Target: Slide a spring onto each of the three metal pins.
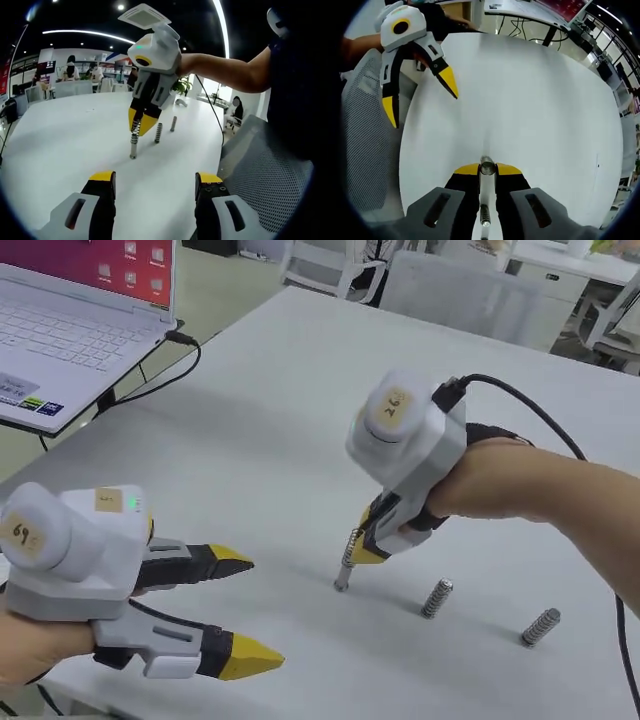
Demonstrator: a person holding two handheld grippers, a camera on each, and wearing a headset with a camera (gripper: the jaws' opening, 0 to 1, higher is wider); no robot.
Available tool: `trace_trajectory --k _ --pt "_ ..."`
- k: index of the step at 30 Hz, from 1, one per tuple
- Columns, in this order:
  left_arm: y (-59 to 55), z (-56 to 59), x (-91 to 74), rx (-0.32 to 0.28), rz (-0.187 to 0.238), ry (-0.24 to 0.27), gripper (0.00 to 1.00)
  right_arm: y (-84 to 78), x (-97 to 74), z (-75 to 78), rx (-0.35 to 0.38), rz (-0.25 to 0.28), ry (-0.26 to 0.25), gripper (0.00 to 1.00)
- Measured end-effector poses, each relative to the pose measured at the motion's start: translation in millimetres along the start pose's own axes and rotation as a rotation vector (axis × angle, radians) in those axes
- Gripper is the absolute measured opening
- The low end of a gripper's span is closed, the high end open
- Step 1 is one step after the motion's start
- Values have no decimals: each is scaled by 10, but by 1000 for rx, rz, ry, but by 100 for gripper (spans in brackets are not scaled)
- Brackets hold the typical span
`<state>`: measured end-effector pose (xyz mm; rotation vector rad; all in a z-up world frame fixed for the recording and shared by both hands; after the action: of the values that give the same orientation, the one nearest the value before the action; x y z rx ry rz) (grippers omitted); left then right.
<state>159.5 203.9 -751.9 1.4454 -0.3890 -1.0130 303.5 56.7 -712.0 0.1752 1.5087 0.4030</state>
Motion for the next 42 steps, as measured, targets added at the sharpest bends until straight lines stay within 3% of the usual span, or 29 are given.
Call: trace_trajectory --k 30,42 --pt "-25 4 62 -4 -21 -18 57 -128 319 -44 23 -19 9 9" --pt "-25 2 65 -2 -23 -19 57 -178 342 -55 42 -24 20 9"
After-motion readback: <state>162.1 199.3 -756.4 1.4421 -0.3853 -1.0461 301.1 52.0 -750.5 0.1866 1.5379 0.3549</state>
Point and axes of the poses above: the centre of the closed fingertips' face, and the gripper's own axes: x roughly forward along the fingers, z roughly to its right, y roughly out of its top, the point moved 10 cm from there along -x, roughly backward along the fingers, and after that the axes turned 1 degree about z, right-handed, at the moved point
